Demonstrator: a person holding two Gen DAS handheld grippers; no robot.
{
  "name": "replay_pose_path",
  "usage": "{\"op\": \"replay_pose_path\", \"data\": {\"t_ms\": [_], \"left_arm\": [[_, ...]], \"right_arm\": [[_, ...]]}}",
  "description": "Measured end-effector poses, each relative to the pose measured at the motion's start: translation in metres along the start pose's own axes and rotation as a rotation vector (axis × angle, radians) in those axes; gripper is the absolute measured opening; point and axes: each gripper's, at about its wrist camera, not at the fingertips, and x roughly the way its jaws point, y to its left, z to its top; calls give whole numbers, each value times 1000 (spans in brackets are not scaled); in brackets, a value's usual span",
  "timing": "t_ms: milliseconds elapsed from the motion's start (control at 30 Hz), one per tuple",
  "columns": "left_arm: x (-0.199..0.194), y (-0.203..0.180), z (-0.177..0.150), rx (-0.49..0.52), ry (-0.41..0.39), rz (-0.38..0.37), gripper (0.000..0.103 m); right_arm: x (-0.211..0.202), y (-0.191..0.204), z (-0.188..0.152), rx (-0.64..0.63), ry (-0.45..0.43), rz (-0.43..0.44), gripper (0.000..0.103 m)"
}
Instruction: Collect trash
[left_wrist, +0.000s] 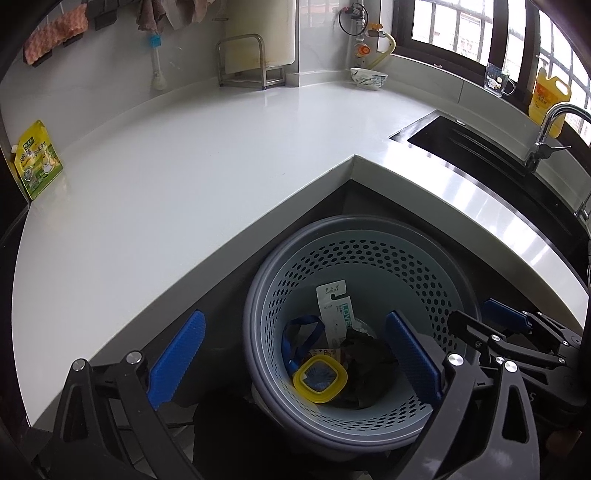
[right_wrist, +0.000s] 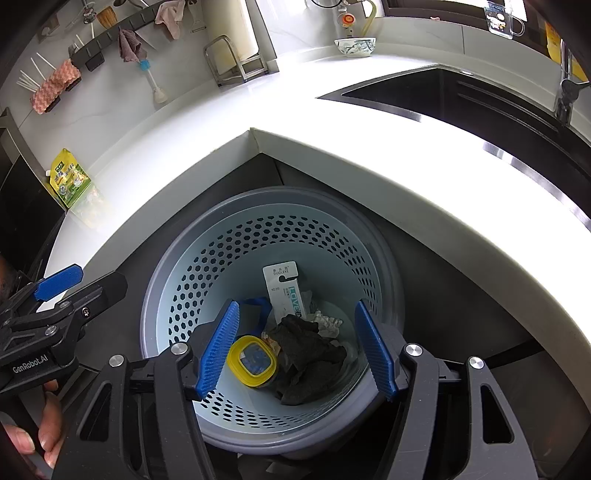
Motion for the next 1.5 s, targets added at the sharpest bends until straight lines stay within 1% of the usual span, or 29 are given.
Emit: {"op": "replay_pose_path", "data": {"t_ms": [600,1067,1500], "left_arm": [[1,6,0,-28,15,10,97],[-4,7,0,-31,-8,47,97],[-5,7,-1,-29,-12,55,97]], "right_arm": [[-1,0,-1,3,-5,-4,63],[-3,1,-1,-1,-11,-13,63],[-4,2,-4,-7,-15,-19,63]]}}
